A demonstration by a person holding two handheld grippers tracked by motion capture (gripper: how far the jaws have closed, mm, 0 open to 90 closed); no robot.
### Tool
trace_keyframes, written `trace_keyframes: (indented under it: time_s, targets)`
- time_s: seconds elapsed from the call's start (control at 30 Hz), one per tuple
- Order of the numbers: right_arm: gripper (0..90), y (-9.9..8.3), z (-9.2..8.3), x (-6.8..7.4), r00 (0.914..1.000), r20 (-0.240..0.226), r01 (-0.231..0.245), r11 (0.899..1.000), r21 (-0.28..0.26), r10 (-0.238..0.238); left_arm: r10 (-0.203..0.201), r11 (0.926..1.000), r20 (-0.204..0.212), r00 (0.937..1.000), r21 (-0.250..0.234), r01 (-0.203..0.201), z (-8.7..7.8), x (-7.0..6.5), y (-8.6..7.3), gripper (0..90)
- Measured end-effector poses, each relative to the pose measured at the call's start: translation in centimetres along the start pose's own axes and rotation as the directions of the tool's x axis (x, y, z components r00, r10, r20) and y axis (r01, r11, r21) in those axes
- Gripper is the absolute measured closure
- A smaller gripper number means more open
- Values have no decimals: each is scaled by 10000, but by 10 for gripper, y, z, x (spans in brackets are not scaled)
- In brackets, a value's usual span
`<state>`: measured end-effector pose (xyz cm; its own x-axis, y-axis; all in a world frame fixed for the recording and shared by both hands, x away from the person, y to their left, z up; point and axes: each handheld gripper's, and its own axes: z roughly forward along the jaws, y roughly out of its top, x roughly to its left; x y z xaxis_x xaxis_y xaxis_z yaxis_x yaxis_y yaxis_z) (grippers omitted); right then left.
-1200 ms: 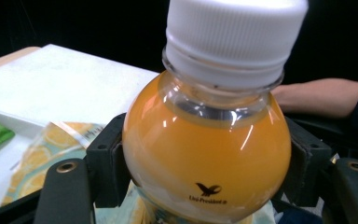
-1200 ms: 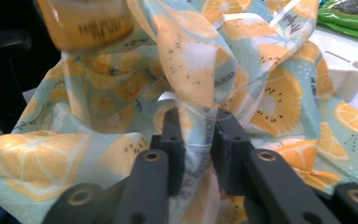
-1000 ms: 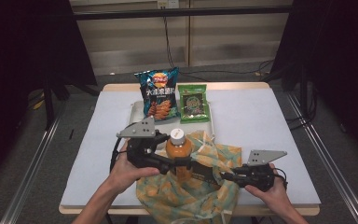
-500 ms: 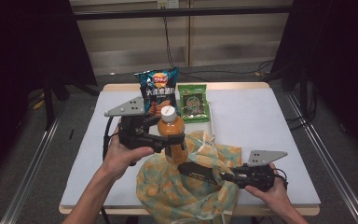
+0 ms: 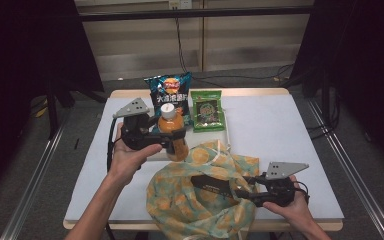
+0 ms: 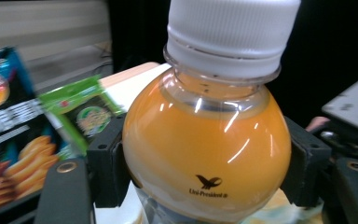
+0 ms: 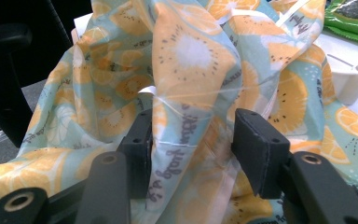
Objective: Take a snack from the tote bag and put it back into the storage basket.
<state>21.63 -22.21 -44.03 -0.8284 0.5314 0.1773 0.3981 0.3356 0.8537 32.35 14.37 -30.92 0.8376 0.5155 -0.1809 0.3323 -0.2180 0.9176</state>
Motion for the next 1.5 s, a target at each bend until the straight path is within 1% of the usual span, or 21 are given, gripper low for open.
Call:
trace_keyframes:
  time_s: [0.07, 0.17, 0.2, 0.27, 0.43, 0.6, 0.73, 0.77, 0.8, 0.87, 0.93, 1.0, 1.03, 1.07, 1.1, 1.17, 1.2, 1.23, 1.3, 1.33, 1.5]
  targets:
    - [471, 0, 0, 0, 10000, 27, -57, 10000, -56, 57, -202, 9998, -229, 9995, -80, 201, -1, 6, -2, 304]
    - [420, 0, -1, -1, 9998, 75, -205, 9998, -47, 205, -176, 9998, -725, 9972, -22, 175, 0, 14, -7, 304]
    - [412, -1, 0, -2, 9996, 66, -276, 9996, -67, 277, -187, 9998, -912, 9957, 32, 190, 0, 17, -8, 304]
    - [402, -1, -1, -2, 9995, 54, -299, 9995, -79, 299, -491, 9988, -1176, 9918, -13, 493, 1, 24, -13, 304]
    - [376, -1, 0, -2, 9995, 30, -314, 9995, -60, 314, -595, 9980, -1736, 9830, 84, 619, 5, 41, -22, 304]
    - [375, -1, -1, -2, 9994, 31, -339, 9994, -72, 339, -949, 9945, -2407, 9660, 201, 1027, 10, 55, -32, 305]
    - [373, -1, -1, -3, 9994, 84, -340, 9994, -114, 341, -1074, 9930, -2903, 9509, 155, 1169, 14, 61, -39, 305]
    - [373, -1, 0, -3, 9994, 70, -346, 9993, -108, 346, -987, 9934, -3055, 9471, 265, 1120, 15, 63, -40, 305]
    - [371, -1, 0, -3, 9994, 77, -330, 9994, -103, 331, -1029, 9927, -3266, 9395, 258, 1177, 17, 64, -41, 305]
    - [371, -1, 0, -3, 9994, 68, -338, 9994, -102, 339, -1061, 9924, -3401, 9344, 222, 1207, 18, 66, -43, 305]
    - [369, -1, 0, -3, 9994, 63, -342, 9994, -99, 342, -1143, 9916, -3641, 9243, 148, 1284, 20, 69, -45, 305]
    - [368, -1, 0, -3, 9994, 47, -353, 9993, -92, 353, -1153, 9914, -3797, 9179, 134, 1301, 23, 70, -47, 305]
    - [368, -1, 0, -3, 9993, 59, -371, 9993, -109, 371, -1159, 9912, -3930, 9122, 136, 1317, 24, 70, -48, 305]
    - [368, -1, 0, -4, 9993, 61, -363, 9993, -117, 363, -1268, 9897, -4117, 9024, 80, 1427, 27, 70, -49, 305]
    - [368, -1, 0, -4, 9993, 79, -362, 9993, -124, 363, -1346, 9887, -4203, 8973, 39, 1501, 28, 71, -49, 305]
    - [368, -1, 0, -4, 9993, 76, -354, 9993, -140, 355, -1536, 9861, -4248, 8922, -73, 1663, 30, 72, -51, 305]
    - [368, -1, 0, -4, 9994, 81, -349, 9993, -135, 350, -1483, 9865, -4241, 8934, -1, 1637, 31, 73, -52, 305]
    - [366, -2, 0, -4, 9993, 66, -364, 9992, -145, 365, -1503, 9861, -4274, 8915, 3, 1664, 32, 73, -54, 305]
    - [362, -2, -1, -4, 9992, 17, -411, 9990, -170, 411, -1368, 9872, -4471, 8840, 125, 1591, 35, 74, -57, 305]
    - [362, -2, -1, -4, 9992, -12, -411, 9990, -164, 411, -1473, 9857, -4522, 8797, 61, 1682, 37, 74, -58, 305]
    - [362, -2, -1, -5, 9992, -7, -412, 9990, -146, 412, -1528, 9843, -4656, 8717, 72, 1764, 40, 76, -65, 305]
